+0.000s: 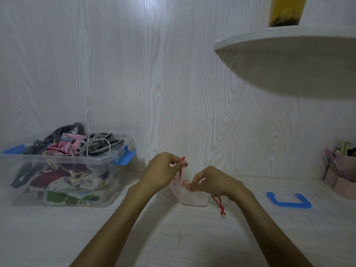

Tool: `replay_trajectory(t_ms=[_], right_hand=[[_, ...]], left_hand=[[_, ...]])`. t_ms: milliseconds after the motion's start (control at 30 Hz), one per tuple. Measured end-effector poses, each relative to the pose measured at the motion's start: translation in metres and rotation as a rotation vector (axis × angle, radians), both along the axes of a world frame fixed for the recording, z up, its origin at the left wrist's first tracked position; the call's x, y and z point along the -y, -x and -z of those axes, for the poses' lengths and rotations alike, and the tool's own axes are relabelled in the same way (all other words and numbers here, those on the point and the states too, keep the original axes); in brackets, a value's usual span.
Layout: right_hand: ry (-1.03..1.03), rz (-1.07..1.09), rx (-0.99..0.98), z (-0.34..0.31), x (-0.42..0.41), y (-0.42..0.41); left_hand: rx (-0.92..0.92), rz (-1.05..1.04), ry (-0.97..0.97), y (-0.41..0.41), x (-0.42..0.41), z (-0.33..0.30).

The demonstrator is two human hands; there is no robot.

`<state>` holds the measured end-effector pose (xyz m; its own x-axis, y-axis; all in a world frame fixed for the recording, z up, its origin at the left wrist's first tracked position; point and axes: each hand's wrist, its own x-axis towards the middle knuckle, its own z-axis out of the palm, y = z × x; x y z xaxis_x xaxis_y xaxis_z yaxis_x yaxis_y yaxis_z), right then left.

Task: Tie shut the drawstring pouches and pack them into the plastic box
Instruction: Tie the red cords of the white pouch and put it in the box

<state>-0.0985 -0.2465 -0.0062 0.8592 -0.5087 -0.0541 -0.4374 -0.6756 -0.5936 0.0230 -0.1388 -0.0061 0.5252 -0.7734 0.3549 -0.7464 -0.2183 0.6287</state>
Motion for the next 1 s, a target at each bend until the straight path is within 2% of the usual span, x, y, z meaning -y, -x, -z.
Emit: replay_trajectory(t_ms=[100,200,267,433,500,733,900,1000], right_hand=[[-0.008,-0.019,-0.027,0.002,-0.002,0.001],[-0.017,-0.013,-0.035,0.003,-0.003,0.0],[-0.003,-0.023,-0.051,0.003,-0.004,-0.001],[0.023,-0.027,-0.154,-0.017,0.001,0.013],[0.055,-0.025,-0.142,-0.027,0.004,0.023],[0.095,0.006,-0.008,-0.047,0.011,0.042],[-0.06,0.036,0.103,-0.05,0.003,0.035],[-0.075,0.015,0.224,-0.048,-0.006,0.028]], left_hand=[[-0.136,0.147,0.034,0.004,0.001,-0.001],[-0.36,0.224,0.186,0.002,0.002,0.0],[-0.476,0.277,0.192,0.001,0.002,-0.001],[-0.307,0.219,-0.106,0.002,-0.004,0.0],[-0.329,0.255,-0.169,0.004,-0.004,0.0],[-0.292,0.257,-0.24,0.011,-0.001,-0.003],[-0.33,0.451,-0.305,0.02,-0.001,-0.002],[-0.29,0.541,-0.322,0.03,0.003,0.004]])
